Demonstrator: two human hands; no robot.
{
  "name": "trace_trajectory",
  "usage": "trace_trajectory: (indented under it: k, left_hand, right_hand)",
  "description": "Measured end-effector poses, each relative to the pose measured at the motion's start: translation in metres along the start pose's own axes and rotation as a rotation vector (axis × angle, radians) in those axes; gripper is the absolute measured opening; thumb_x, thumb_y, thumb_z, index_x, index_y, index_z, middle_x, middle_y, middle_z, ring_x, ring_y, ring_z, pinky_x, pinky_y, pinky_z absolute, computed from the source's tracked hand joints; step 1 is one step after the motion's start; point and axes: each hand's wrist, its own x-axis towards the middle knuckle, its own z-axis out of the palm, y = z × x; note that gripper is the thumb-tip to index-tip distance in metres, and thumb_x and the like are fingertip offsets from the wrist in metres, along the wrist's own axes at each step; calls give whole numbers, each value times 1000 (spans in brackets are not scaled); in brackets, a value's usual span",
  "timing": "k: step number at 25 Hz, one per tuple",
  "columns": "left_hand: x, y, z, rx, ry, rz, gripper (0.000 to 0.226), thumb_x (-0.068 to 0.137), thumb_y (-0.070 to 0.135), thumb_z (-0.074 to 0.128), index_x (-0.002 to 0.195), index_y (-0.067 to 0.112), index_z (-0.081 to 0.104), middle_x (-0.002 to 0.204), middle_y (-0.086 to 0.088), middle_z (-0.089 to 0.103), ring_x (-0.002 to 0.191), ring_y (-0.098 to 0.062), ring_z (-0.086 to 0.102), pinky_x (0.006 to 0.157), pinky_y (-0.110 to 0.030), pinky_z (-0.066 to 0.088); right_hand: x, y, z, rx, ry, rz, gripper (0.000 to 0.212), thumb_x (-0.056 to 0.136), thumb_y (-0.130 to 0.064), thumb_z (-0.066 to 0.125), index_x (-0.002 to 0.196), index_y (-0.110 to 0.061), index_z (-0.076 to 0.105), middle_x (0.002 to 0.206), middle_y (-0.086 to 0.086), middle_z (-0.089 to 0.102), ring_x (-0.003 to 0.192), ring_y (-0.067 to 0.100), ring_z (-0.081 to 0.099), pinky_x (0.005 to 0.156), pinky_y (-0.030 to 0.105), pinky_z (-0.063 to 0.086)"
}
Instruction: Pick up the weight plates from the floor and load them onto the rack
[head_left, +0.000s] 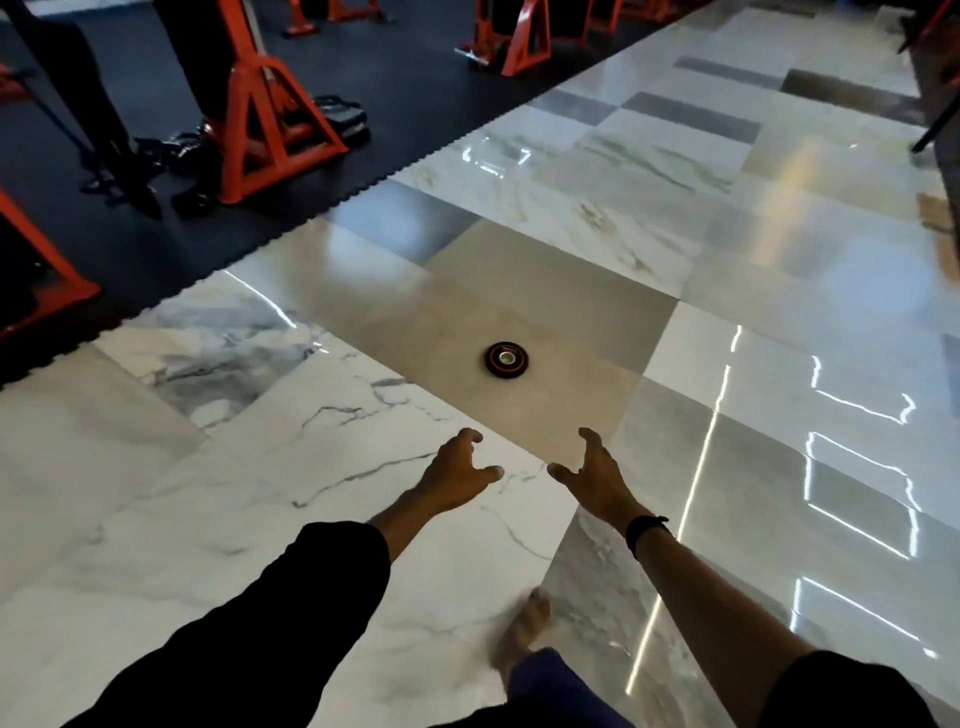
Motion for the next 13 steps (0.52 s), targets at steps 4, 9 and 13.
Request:
trace_trajectory:
  k: [4,9,13]
  left_hand:
    - [81,11,-25,24,13,-15,63,83,36,73,135,16,43,139,-13,49,124,-27,52,103,-41,45]
    - [211,66,-56,54,35,-6,59,85,34,72,133,14,44,136,-13,50,119,-27,54,99,-38,47]
    - [309,125,-76,68,59,13,55,86,29,72,131,9,48,133,-16,53,118,-30,56,96,-35,47]
  right_hand:
    - [88,-14,-3,16,-31,8,81,91,-35,65,151,-11,16,149,19,36,131,36,41,99,36,36]
    - [217,-42,-52,93,-35,38,79,92,-31,65,151,-9,17,148,22,38,137,34,36,103,34,34]
    - [314,-61,-107,83,-45,30,79,92,-31,65,150,-8,18,148,23,38,137,34,39,103,35,35]
